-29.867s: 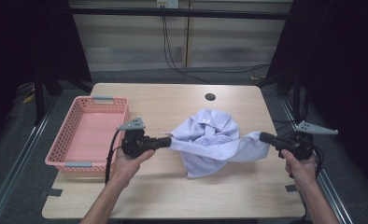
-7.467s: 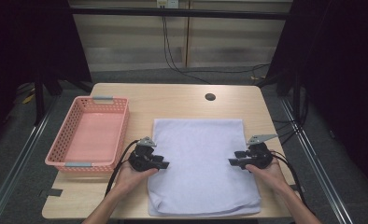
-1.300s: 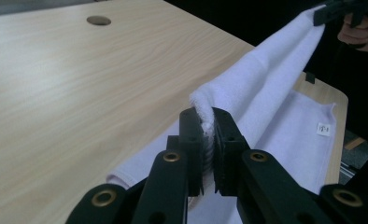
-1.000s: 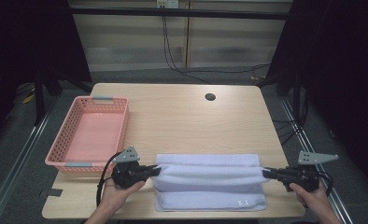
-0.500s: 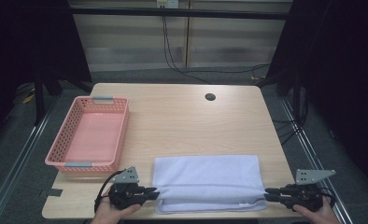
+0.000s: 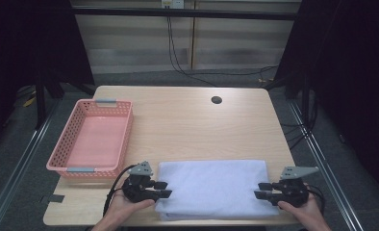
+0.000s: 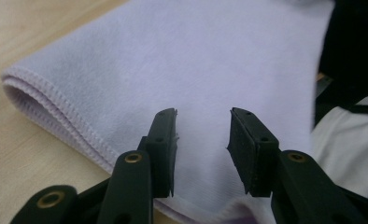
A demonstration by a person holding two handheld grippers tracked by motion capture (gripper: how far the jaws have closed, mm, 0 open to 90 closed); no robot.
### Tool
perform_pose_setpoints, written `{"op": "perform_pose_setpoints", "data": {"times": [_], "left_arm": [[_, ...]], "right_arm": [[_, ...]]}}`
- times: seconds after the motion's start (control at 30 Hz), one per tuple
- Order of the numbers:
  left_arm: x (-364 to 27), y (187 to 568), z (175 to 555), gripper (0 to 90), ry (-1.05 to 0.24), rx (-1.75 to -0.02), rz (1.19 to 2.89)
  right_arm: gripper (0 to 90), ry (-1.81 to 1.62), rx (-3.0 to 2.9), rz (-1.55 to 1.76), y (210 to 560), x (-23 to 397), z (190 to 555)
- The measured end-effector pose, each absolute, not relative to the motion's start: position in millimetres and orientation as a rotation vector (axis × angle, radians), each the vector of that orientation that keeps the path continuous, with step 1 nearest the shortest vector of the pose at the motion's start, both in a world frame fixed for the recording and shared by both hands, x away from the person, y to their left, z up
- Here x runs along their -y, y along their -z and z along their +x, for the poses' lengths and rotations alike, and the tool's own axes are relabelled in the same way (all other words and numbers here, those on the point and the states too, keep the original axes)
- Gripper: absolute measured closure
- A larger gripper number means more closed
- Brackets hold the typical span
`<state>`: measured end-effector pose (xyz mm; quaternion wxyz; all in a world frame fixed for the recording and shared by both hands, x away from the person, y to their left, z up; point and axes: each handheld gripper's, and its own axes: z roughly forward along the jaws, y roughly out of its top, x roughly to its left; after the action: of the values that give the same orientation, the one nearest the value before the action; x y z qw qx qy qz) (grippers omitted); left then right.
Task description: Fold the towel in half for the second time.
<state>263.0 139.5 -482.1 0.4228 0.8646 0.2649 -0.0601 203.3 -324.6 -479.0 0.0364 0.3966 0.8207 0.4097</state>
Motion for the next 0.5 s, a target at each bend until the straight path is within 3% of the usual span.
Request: {"op": "perform_pose_setpoints", "data": {"times": [0.13,0.5], "left_arm": [[-136.9,488.8,273.4,56.9,0.138,-0.722,2.155],[-112.5,497.5,300.5,55.8,0.1,-0.733,2.159]], "right_arm": [[54.9,-1.21,-2.491,1.266,485.6,319.0,220.3],[62.1,-1.148,-2.456,1.286,496.1,328.9,254.9]]}}
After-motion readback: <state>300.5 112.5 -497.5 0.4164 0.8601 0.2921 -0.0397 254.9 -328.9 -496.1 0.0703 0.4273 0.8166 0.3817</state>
